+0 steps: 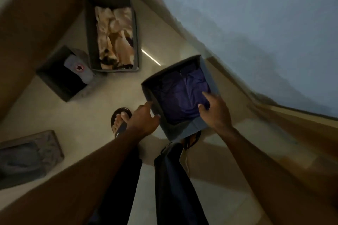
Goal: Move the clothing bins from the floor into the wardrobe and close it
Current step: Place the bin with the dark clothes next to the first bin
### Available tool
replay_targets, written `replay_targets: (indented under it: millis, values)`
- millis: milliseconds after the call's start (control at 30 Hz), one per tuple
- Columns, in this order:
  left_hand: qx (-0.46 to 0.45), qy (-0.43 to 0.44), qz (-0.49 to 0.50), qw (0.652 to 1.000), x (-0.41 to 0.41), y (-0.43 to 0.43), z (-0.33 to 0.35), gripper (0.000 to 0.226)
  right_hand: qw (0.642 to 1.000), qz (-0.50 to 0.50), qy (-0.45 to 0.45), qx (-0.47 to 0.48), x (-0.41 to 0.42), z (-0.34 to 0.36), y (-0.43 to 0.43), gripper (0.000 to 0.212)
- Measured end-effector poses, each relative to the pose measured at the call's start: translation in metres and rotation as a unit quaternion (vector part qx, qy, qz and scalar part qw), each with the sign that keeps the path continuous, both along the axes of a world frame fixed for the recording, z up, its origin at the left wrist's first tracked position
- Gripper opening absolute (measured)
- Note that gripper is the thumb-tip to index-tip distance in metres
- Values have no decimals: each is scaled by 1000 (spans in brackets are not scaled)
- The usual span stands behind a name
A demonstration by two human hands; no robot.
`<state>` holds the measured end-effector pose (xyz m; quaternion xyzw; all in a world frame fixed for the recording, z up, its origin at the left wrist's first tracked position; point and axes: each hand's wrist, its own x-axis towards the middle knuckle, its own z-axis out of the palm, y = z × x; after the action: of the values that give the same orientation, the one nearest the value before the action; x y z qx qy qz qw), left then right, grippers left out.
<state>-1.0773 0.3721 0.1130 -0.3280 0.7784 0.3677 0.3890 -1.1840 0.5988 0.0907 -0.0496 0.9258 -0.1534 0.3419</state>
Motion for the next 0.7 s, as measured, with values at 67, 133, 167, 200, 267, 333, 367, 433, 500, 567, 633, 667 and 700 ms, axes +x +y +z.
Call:
replay_targets:
  millis: [67,133,167,200,267,333,367,433,500,567,633,667,700]
  values:
    - [26,-31,-6,999,3,12,-51,63,998,24,23,44,-6,-41,12,50]
    - [47,-59,-6,997,5,20,-75,61,994,38,66,77,-15,-61,19,48]
    - [53,-70,7,996,8,25,-89,59,992,41,83,89,-20,-74,22,48]
    - [57,-81,20,995,8,29,-101,56,991,41,81,98,-25,-87,24,48]
    - [54,-92,41,993,10,34,-115,53,993,23,30,110,-37,-106,25,49]
    - [35,-86,35,995,11,35,-126,49,995,5,-15,103,-46,-118,24,34]
    - [21,-73,31,997,11,34,-131,44,995,2,-9,97,-49,-121,23,17]
    - [-1,-47,13,999,10,33,-129,34,996,-8,10,86,-53,-121,23,9]
    - [-19,-30,8,999,10,30,-120,31,997,3,19,80,-54,-111,24,21]
    - [-39,-26,11,999,7,25,-104,34,997,15,21,67,-52,-90,26,26]
    - [-56,-23,4,998,1,20,-82,33,999,12,12,50,-46,-68,28,29]
    - [-61,-32,-11,998,-1,18,-69,30,999,11,8,47,-40,-56,28,30]
    - [-69,-41,-33,996,-5,17,-51,26,999,11,7,46,-35,-41,30,31]
